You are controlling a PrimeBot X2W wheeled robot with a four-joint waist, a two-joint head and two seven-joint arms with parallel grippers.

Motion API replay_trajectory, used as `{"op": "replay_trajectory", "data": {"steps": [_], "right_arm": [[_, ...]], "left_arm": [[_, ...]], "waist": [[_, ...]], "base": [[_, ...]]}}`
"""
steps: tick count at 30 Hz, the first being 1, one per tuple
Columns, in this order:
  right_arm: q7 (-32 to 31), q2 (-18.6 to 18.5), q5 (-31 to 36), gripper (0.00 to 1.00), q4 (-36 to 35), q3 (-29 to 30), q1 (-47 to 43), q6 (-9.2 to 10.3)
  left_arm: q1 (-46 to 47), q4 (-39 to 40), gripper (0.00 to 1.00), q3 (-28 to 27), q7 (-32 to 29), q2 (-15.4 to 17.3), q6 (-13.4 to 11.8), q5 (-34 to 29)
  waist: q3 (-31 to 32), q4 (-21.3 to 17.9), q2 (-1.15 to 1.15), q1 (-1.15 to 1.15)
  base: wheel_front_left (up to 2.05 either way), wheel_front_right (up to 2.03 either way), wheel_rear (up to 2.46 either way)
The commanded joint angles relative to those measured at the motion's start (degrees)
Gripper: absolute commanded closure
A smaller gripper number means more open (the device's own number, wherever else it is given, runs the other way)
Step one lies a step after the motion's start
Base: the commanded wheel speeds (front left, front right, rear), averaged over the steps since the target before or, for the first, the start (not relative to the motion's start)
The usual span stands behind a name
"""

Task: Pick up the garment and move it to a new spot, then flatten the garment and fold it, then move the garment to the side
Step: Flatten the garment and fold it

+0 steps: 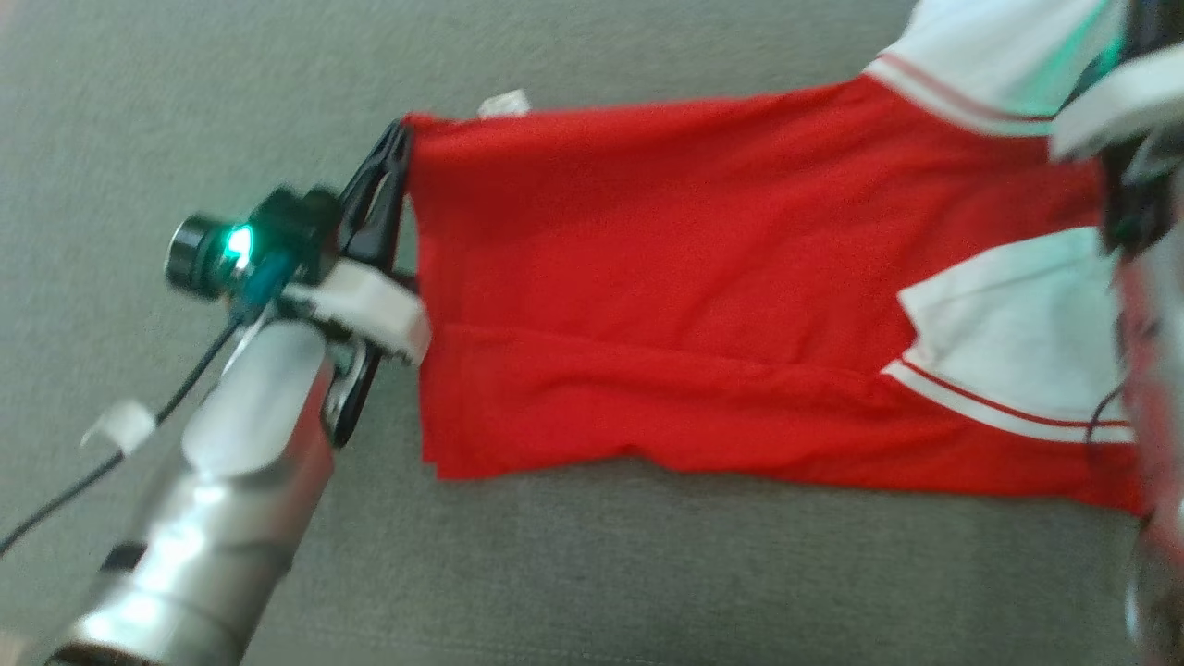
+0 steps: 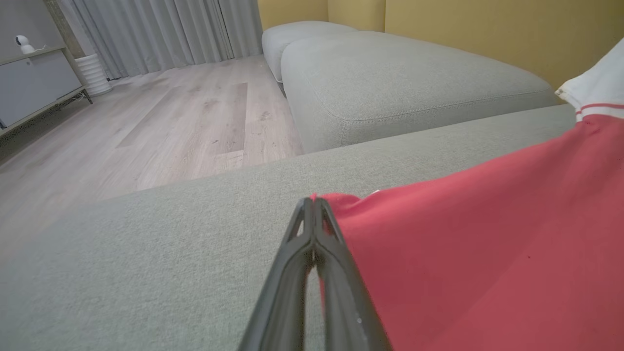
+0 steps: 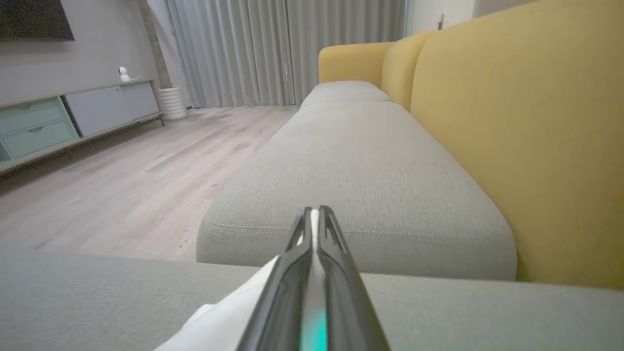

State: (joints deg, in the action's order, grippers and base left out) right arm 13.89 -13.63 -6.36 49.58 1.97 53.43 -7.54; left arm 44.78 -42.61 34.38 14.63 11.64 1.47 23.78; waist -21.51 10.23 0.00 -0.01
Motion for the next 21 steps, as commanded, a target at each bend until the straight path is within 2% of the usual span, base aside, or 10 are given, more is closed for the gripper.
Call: {"op": "replay_trajectory", "data": {"steps": [1, 8, 15, 16, 17, 18, 21], "right_arm": [[0.88, 0.72, -2.06, 1.0, -3.16, -1.3, -3.21, 0.05], [1.08, 0.74, -11.84, 1.0, -14.07, -0.86, -22.11, 0.05], [0.48, 2.35, -15.53, 1.0, -17.55, 0.4, -35.46, 0.05], [-0.06, 2.82, -15.79, 1.0, -17.23, 0.81, -36.3, 0.05], [-0.21, 3.24, -15.86, 0.66, -17.15, 1.07, -36.86, 0.05], [-0.13, 3.52, -15.67, 0.0, -17.33, 1.18, -37.19, 0.05], [0.34, 4.29, -14.62, 0.0, -18.42, 0.96, -37.79, 0.05]], "left_arm": [[-0.66, 1.93, 1.0, -2.94, 0.36, 2.75, -0.75, -0.94], [-12.21, 5.3, 1.0, -8.24, 0.37, 3.53, -3.89, -3.86], [-21.65, 6.91, 1.0, -12.66, 0.37, 2.18, -4.77, -6.03], [-22.57, 6.73, 0.88, -13.09, 0.37, 1.77, -4.76, -6.26], [-23.4, 6.69, 0.38, -13.55, 0.37, 1.33, -4.87, -6.57], [-24.16, 6.88, 0.0, -14.19, 0.37, 0.86, -5.17, -6.83], [-26.56, 8.14, 0.0, -16.71, 0.37, -0.59, -6.76, -7.57]], "waist": [[2.82, -2.7, 0.0, 0.01], [7.25, -5.38, 0.0, 0.01], [10.06, -6.2, 0.0, 0.01], [10.41, -6.25, 0.0, 0.01], [10.8, -6.29, 0.0, 0.01], [11.15, -6.28, 0.0, 0.01], [12.27, -6.17, 0.0, 0.01]], "base": [[0.0, 0.0, 0.0], [0.0, 0.0, 0.0], [0.0, 0.0, 0.0], [0.0, 0.0, 0.0], [0.0, 0.0, 0.0], [0.0, 0.0, 0.0], [0.0, 0.0, 0.0]]}}
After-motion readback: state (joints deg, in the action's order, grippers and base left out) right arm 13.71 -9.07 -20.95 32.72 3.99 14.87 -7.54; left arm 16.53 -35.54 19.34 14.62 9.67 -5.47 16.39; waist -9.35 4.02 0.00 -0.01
